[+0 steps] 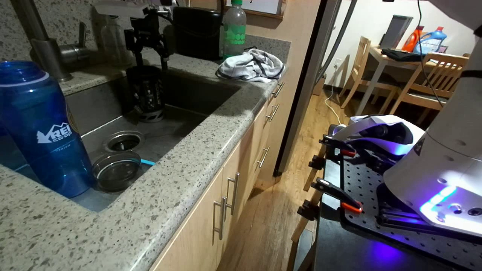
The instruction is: Put the blue bottle, the black mug, and the green bottle in the sink
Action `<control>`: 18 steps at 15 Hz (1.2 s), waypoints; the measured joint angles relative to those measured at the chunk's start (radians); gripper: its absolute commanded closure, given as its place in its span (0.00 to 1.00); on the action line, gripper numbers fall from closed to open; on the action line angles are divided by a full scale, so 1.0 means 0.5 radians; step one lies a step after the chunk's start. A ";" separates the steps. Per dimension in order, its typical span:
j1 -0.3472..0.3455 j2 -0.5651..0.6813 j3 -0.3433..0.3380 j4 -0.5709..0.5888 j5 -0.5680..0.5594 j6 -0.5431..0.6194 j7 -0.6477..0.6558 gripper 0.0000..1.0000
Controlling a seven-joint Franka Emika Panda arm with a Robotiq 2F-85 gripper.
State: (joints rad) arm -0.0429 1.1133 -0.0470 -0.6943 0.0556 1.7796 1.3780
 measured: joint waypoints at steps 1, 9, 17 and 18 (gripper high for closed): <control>-0.001 -0.031 -0.018 -0.009 -0.015 -0.027 0.001 0.00; -0.009 -0.468 -0.308 -0.451 -0.160 -0.091 0.168 0.00; -0.016 -0.887 -0.425 -0.974 -0.238 -0.040 0.120 0.00; -0.019 -0.879 -0.420 -0.972 -0.238 -0.040 0.121 0.00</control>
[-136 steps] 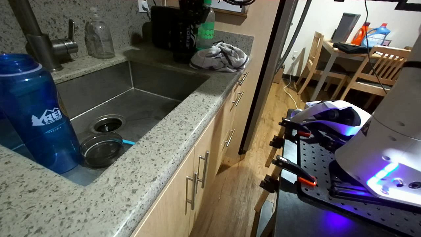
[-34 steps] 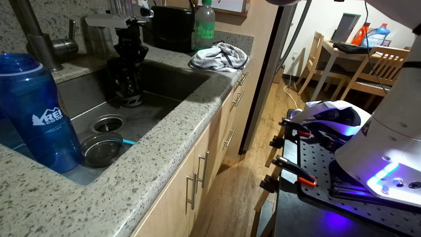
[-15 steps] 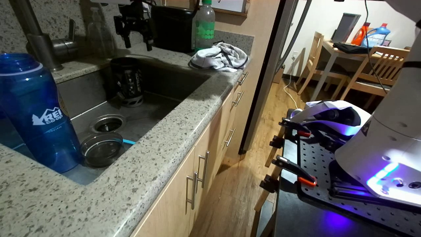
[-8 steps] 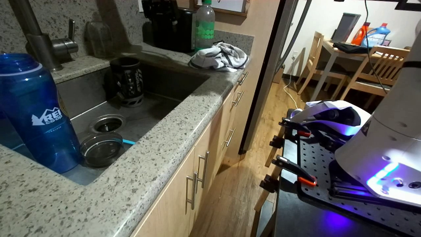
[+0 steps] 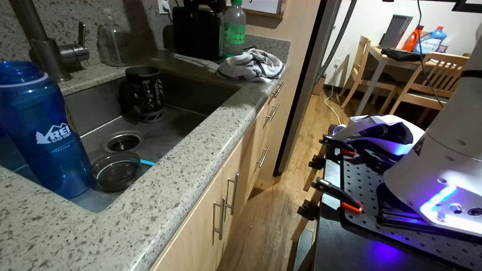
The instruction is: Put the blue bottle, the black mug, and the green bottle in the sink
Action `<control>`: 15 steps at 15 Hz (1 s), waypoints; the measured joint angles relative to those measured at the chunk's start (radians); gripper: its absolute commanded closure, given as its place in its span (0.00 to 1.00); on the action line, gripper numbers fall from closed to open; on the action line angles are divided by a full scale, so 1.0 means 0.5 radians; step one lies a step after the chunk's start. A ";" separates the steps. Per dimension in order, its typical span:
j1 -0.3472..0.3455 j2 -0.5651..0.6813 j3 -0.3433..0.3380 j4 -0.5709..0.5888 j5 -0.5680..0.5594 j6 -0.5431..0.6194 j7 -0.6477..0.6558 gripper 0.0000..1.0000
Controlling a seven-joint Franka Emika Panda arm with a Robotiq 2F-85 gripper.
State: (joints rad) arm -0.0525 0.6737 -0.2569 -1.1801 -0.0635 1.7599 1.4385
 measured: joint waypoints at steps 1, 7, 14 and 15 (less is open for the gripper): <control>0.000 0.014 0.002 0.004 0.000 0.000 0.001 0.00; -0.029 0.018 -0.006 0.002 -0.002 0.006 0.008 0.00; -0.146 -0.226 -0.099 -0.262 0.016 0.189 0.006 0.00; -0.160 -0.259 -0.098 -0.295 0.017 0.200 0.006 0.00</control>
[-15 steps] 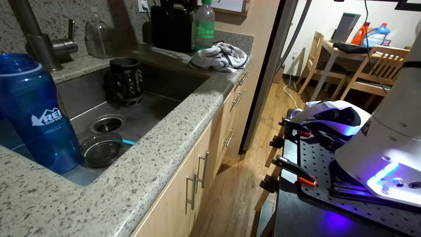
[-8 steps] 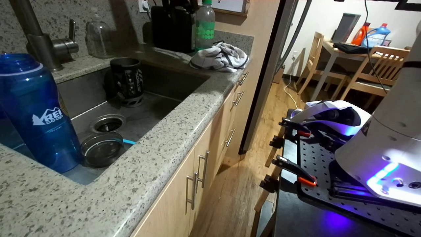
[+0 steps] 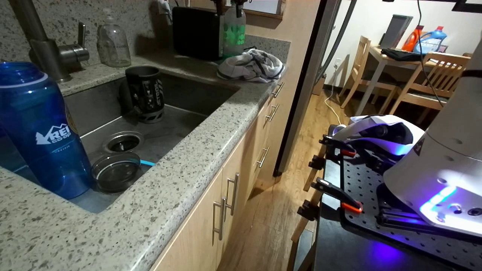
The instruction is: Put the blue bottle, the black mug, and the green bottle in the sink
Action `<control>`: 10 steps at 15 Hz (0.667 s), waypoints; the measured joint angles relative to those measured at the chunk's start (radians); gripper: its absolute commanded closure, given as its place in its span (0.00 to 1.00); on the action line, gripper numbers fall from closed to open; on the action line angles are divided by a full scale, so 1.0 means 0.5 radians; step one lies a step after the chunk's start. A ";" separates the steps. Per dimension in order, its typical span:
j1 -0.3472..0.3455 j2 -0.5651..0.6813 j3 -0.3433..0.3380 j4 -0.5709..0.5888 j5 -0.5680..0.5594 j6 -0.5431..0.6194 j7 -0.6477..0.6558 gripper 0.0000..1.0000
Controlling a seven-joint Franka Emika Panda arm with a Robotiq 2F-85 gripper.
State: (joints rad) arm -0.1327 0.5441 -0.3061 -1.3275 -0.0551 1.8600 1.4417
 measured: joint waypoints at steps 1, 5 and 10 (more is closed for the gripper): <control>-0.013 -0.029 0.002 -0.027 0.000 0.009 0.000 0.00; -0.041 -0.127 0.007 -0.121 0.000 0.056 0.000 0.00; -0.082 -0.196 0.014 -0.204 0.073 0.209 -0.001 0.00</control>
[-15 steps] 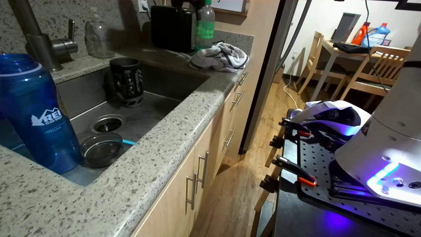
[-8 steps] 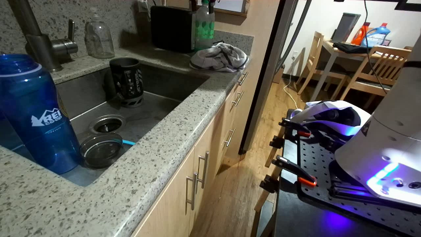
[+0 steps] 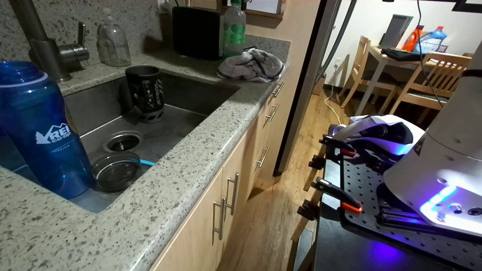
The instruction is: Put the blue bottle, the black mug, and the green bottle in the sink
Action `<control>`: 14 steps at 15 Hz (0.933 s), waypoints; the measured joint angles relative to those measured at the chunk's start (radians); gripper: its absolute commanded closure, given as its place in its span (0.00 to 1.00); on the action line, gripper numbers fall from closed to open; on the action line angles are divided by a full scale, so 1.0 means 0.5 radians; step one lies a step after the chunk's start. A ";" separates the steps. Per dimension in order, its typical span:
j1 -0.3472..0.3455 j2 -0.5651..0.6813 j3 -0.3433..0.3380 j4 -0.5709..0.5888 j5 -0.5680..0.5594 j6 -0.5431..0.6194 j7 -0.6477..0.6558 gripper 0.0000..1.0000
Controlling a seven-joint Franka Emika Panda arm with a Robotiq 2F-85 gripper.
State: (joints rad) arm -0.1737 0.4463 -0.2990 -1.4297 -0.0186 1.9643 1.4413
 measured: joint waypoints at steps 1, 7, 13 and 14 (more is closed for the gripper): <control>-0.009 -0.001 0.001 -0.004 0.022 0.019 0.000 0.00; -0.042 0.000 0.002 -0.014 0.088 0.067 0.000 0.00; -0.084 -0.001 0.002 -0.019 0.120 0.079 0.001 0.07; -0.094 -0.001 0.002 -0.020 0.132 0.079 0.001 0.26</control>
State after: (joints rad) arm -0.2206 0.4460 -0.2981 -1.4396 0.0472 2.0037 1.4419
